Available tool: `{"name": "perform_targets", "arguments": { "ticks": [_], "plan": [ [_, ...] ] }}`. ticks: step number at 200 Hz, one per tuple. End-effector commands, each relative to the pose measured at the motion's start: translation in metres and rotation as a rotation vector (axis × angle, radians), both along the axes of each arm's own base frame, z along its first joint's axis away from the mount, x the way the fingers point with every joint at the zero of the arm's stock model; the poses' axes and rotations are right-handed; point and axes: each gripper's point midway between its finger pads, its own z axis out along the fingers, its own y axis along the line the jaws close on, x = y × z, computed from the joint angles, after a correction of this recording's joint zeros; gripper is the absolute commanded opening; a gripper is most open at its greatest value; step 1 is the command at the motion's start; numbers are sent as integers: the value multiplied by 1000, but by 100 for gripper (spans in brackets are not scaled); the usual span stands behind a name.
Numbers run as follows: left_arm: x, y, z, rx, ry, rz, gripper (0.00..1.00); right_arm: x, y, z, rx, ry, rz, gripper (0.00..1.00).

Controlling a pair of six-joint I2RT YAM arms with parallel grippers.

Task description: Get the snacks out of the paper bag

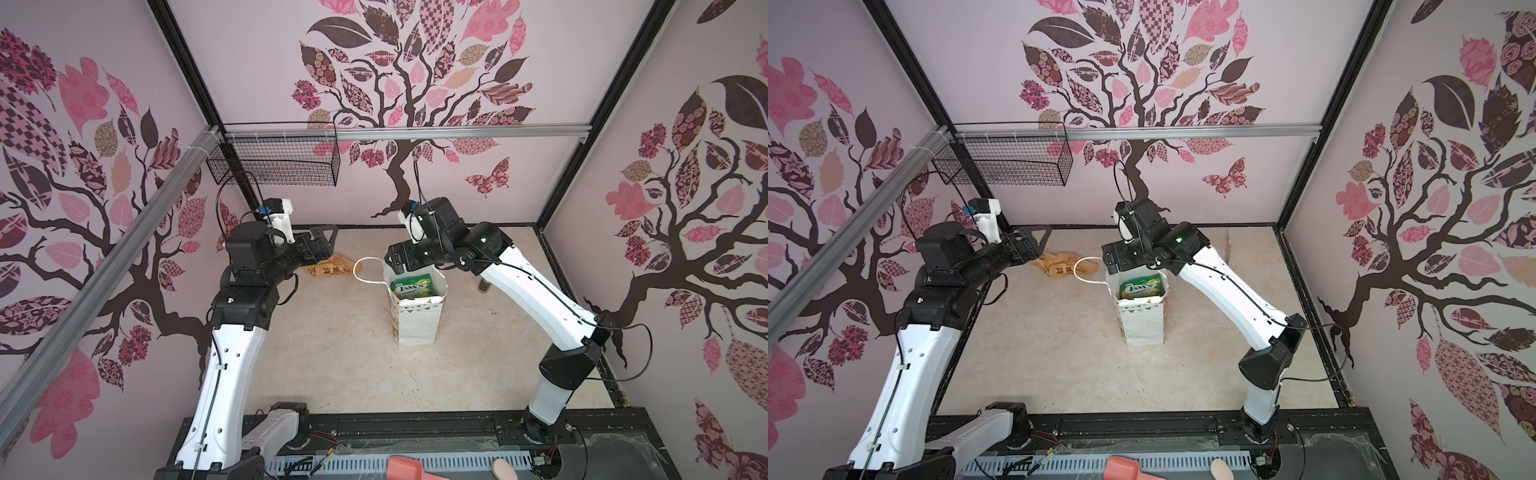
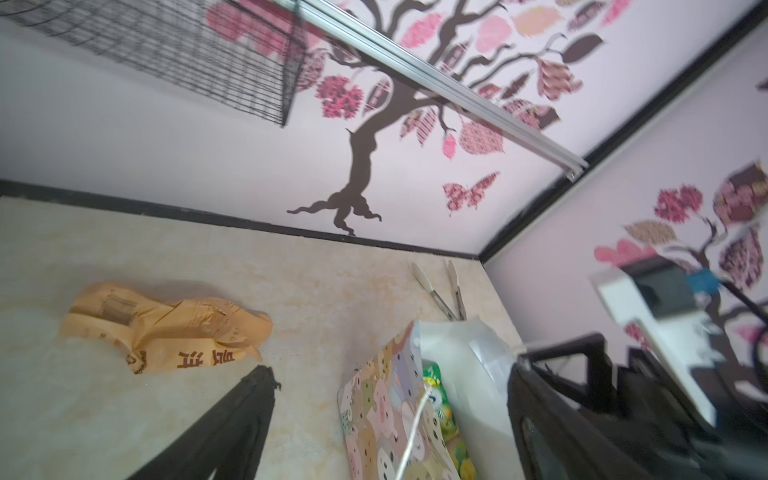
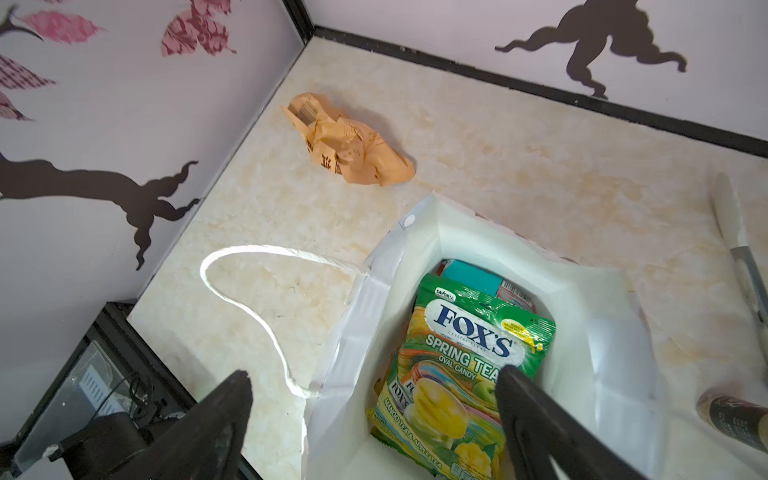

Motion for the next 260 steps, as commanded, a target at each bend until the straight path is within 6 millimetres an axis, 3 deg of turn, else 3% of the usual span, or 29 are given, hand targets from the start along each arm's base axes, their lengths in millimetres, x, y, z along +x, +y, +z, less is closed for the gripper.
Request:
{"name": "perform_targets", "arguments": {
  "ticks": [1, 48, 88, 148, 260],
  "plan": [
    [-23, -13, 4, 148, -15, -107, 92, 1, 6, -25, -60, 58, 28, 92],
    [-67, -39, 25, 276, -110, -298, 99, 15, 1, -69, -193, 89, -14, 87],
    [-94, -69, 19, 404, -141, -458, 99, 22, -9, -90, -265, 90, -53, 88],
    [-97, -90, -4, 483, -90, -536, 99, 23, -20, -125, -304, 143, -70, 87],
    [-100, -90, -2, 499, -97, -537, 99, 22, -23, -207, -414, 255, -54, 86]
  ]
}}
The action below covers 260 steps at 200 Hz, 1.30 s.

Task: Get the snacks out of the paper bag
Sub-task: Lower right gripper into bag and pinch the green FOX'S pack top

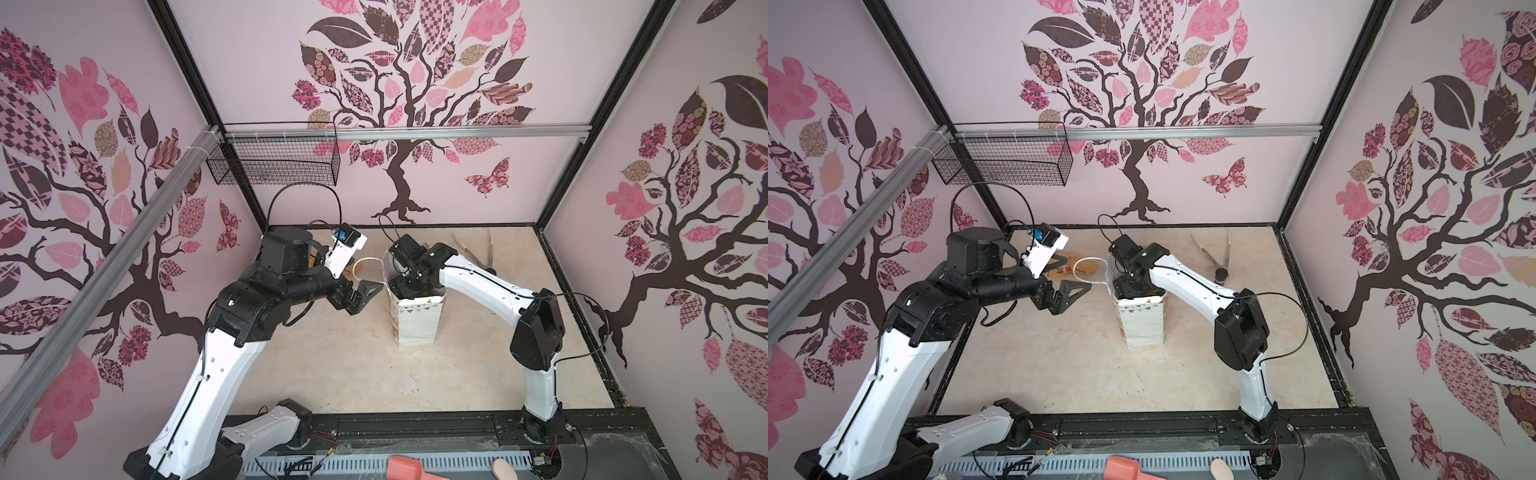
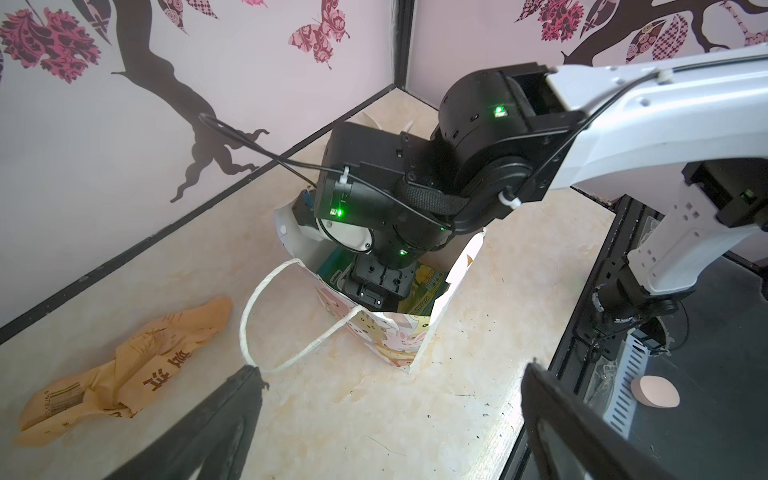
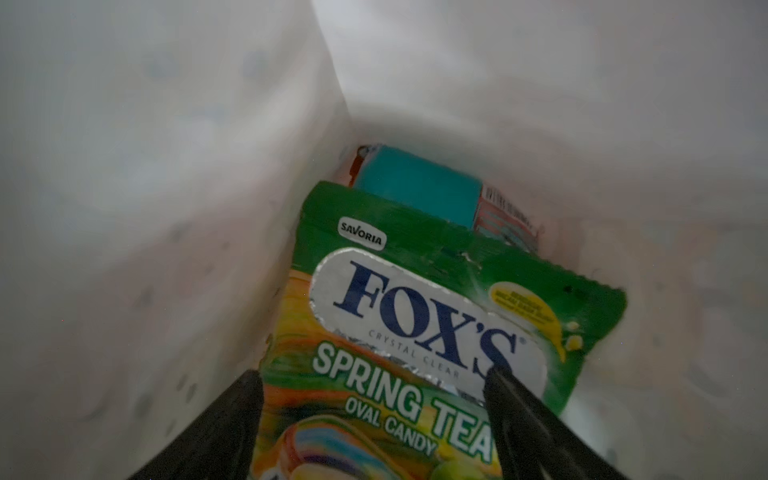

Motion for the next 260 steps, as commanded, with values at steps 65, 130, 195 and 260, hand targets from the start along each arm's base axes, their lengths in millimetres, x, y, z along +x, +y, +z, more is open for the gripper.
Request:
{"name": "perform_targets", "arguments": {
  "ticks": [65, 130, 195, 260],
  "plan": [
    [-1, 1, 15, -11, -47, -1, 99, -2, -13, -67, -70, 115, -28, 82],
    [1, -2, 13, -14, -41, -3, 99, -4, -15, -70, -52, 121, -30, 54],
    [0, -1, 16, -28, -49, 2, 99, 2, -10, -33, 9, 67, -31, 9],
    [1, 0, 19, -43, -61, 15, 99, 7, -4, 18, 92, -10, -32, 0]
  ]
}}
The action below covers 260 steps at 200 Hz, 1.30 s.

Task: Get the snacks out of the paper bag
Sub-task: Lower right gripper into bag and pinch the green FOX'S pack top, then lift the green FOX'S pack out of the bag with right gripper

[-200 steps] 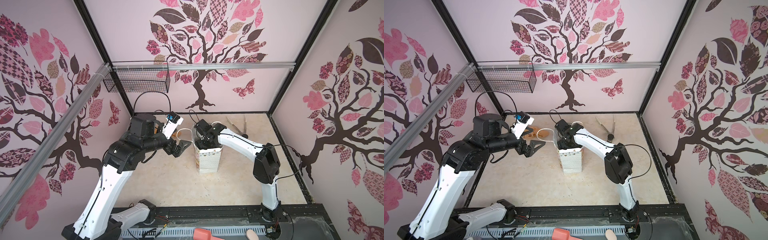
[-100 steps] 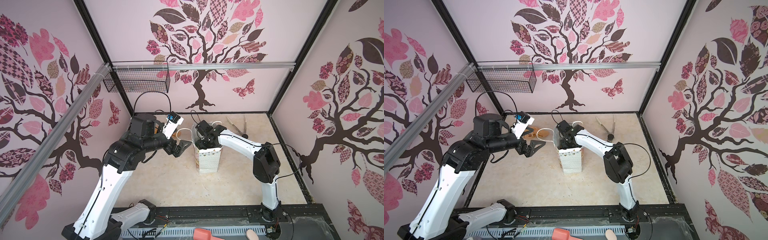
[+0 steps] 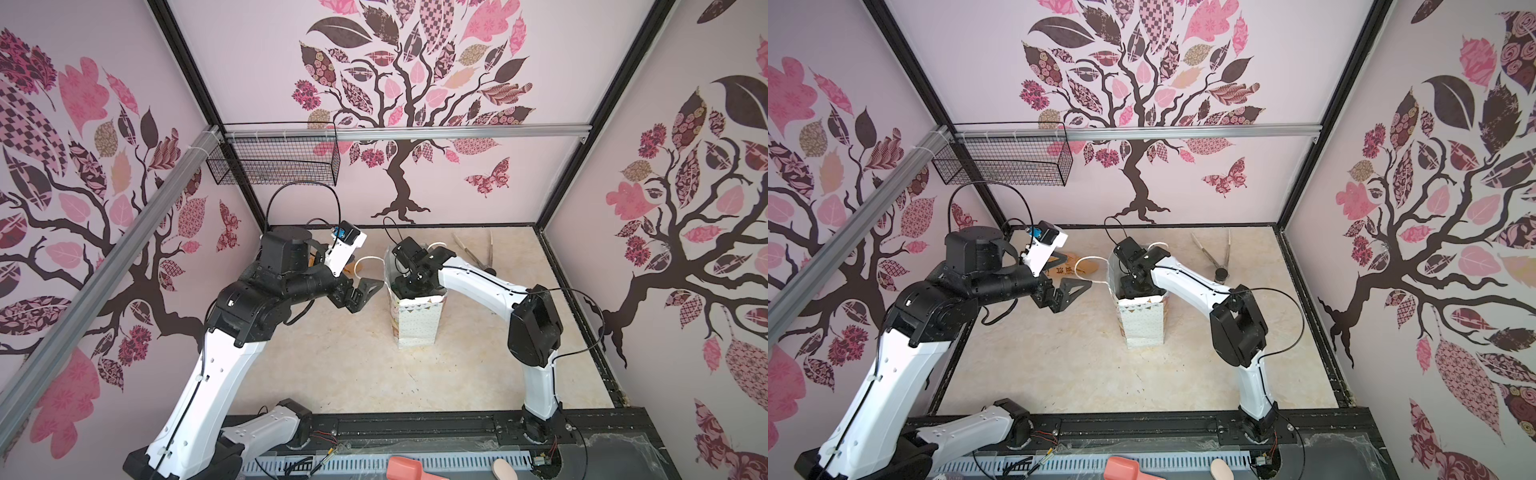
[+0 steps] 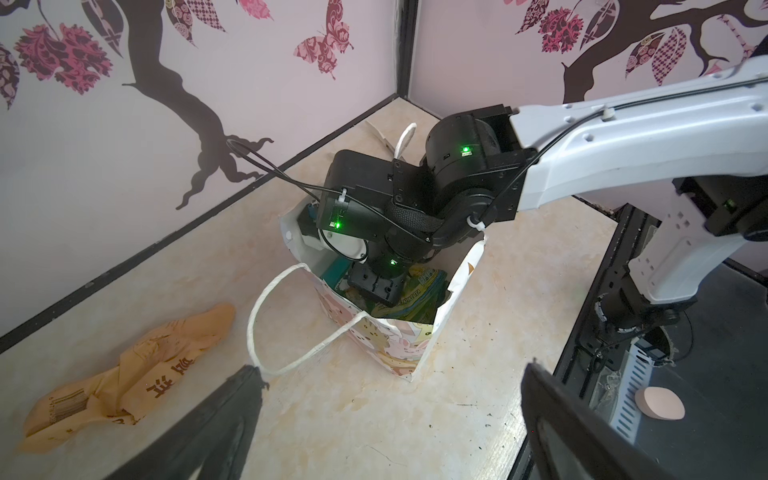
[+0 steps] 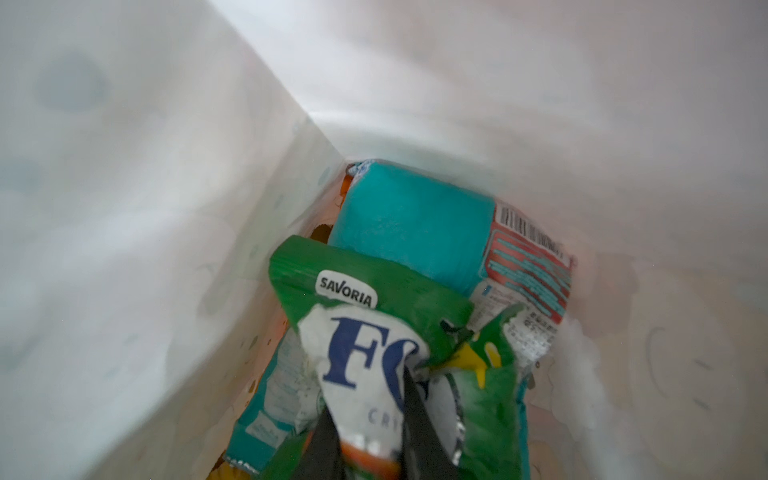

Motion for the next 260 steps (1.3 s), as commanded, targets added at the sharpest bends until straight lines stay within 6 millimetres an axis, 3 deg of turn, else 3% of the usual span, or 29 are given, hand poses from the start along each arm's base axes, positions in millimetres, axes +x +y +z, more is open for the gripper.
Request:
{"name": "perform_targets", "arguments": {
  "ticks": [1, 188, 260],
  "plan": [
    [-1, 1, 13, -25, -43, 7, 99, -7, -6, 38, 33, -19, -4, 0],
    [-8, -2, 21, -74, -58, -14, 98, 1, -5, 161, 213, -244, -21, 0],
    [-9, -3, 24, -89, -60, -17, 99, 0, -2, 177, 261, -273, -18, 0]
  ]
}}
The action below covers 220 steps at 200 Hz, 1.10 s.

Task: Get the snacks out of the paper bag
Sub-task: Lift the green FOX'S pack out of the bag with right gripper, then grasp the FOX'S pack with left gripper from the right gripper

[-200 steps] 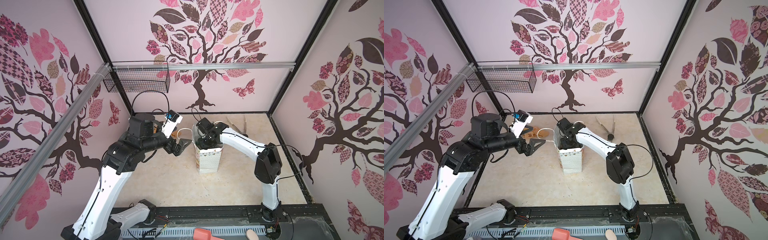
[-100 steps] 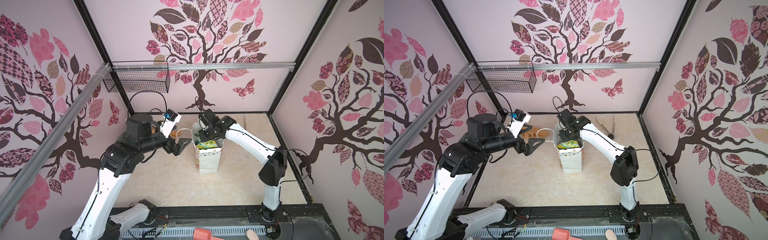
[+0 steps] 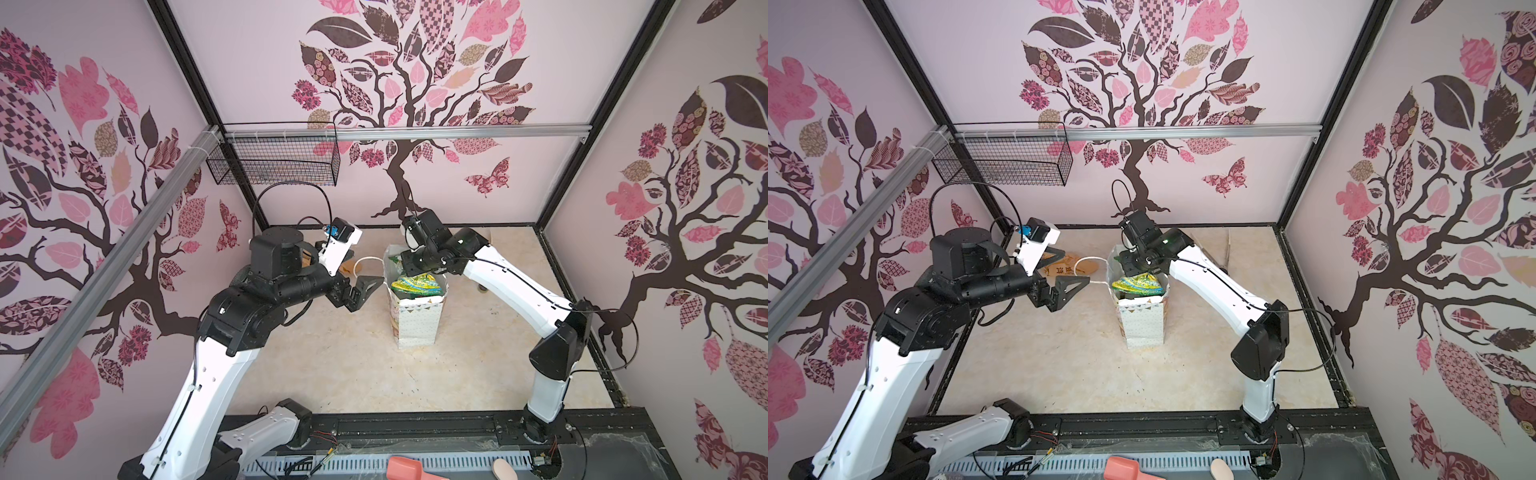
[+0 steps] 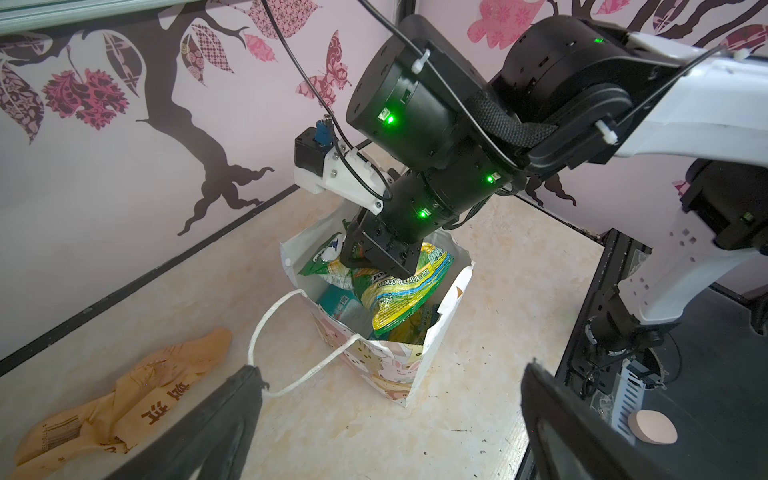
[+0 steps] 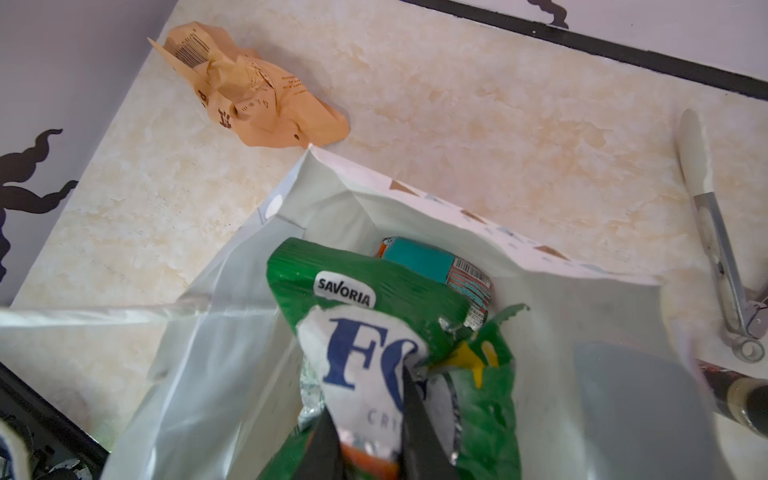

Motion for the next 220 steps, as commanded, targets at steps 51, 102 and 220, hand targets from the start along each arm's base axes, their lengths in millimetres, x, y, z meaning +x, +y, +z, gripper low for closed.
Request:
{"name": "perform_targets", "arguments": {
  "ticks": [51, 102, 220],
  "plan": [
    [-1, -2, 6, -40, -11, 3, 98, -1, -1, 84, 147, -144, -5, 0],
    [4, -3, 23, -158, 25, 54, 98, -8, 0, 124, 242, -208, 15, 0],
    [54, -3, 57, -766, 421, 297, 85, -48, -14, 197, 454, -495, 146, 0]
  ]
}}
